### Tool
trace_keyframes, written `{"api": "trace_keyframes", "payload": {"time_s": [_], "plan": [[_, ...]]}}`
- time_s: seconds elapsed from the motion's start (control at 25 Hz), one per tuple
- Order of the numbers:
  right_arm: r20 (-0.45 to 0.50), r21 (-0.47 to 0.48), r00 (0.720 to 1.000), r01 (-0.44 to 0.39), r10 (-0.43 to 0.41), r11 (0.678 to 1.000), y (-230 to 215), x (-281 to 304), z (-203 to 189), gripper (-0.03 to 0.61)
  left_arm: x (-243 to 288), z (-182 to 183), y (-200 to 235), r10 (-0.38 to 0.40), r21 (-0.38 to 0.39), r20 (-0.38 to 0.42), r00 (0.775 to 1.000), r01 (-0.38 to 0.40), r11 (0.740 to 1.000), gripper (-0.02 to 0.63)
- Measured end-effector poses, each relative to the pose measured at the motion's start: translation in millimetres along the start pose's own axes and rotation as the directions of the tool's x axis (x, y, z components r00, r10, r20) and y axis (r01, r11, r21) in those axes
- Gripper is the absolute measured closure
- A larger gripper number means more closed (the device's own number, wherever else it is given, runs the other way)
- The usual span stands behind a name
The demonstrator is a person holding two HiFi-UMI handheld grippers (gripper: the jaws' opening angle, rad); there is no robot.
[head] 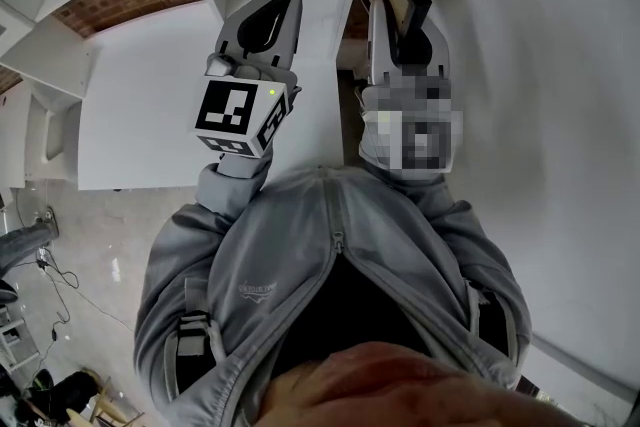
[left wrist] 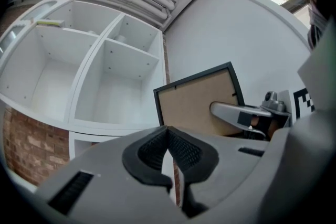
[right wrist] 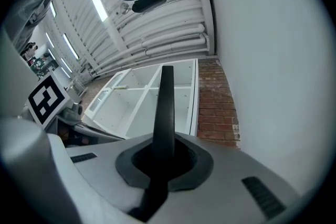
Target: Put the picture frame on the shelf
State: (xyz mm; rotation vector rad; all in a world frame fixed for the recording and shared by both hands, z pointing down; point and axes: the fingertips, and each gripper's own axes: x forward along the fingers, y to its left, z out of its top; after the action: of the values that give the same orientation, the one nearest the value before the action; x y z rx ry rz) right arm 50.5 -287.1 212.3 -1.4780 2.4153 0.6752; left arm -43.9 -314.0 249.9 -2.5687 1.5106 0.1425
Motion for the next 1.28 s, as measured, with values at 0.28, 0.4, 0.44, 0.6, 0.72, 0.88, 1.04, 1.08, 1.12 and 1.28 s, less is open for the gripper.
{"api": "trace_keyframes", "payload": {"time_s": [0.28,0.4,0.44,0.6,0.72,0.88,1.04,1.08,1.12,1.28], "plan": [[0.006,-0.009,1.000,0.019,-0.019,1.000,4.5,19.3,6.5,0.545,8.8,3.1,13.6,-0.039,-0.005,0.000,0.999,0.039,0.999,0.606],[0.014,-0.020,1.000,0.026,-0.026,0.999,3.7,27.9,11.5,0.545,14.2,7.0,21.3,-0.047,-0.003,0.008,0.999,0.047,0.999,0.606],[0.017,-0.026,0.999,0.028,-0.027,0.999,3.3,30.4,12.9,0.545,16.0,8.1,23.3,-0.049,-0.002,0.011,0.999,0.049,0.999,0.606],[0.035,-0.043,0.999,0.035,-0.034,0.998,0.6,40.5,16.3,0.545,23.0,10.3,27.3,-0.064,0.006,0.022,0.998,0.063,0.998,0.606],[0.043,-0.058,0.998,0.042,-0.039,0.997,-2.1,48.0,21.1,0.545,27.3,13.9,28.1,-0.077,0.007,0.028,0.997,0.077,0.997,0.606],[0.054,-0.091,0.998,0.042,-0.037,0.995,0.0,57.9,27.9,0.545,32.4,14.6,36.3,-0.081,0.006,0.030,0.996,0.081,0.997,0.606],[0.054,-0.110,0.998,0.036,-0.030,0.993,-0.2,68.0,29.1,0.545,37.1,12.5,40.9,-0.082,-0.003,0.029,0.996,0.082,0.997,0.606],[0.053,-0.114,0.998,0.037,-0.031,0.993,-1.2,69.6,28.7,0.545,38.2,12.4,40.9,-0.083,-0.004,0.030,0.996,0.083,0.997,0.606],[0.051,-0.118,0.998,0.038,-0.032,0.992,-2.4,70.9,28.2,0.545,39.3,12.5,40.7,-0.084,-0.005,0.030,0.996,0.084,0.996,0.606],[0.040,-0.113,0.998,0.044,-0.039,0.993,-2.7,80.0,23.4,0.545,43.1,10.3,43.9,-0.086,-0.007,0.032,0.996,0.086,0.996,0.606]]}}
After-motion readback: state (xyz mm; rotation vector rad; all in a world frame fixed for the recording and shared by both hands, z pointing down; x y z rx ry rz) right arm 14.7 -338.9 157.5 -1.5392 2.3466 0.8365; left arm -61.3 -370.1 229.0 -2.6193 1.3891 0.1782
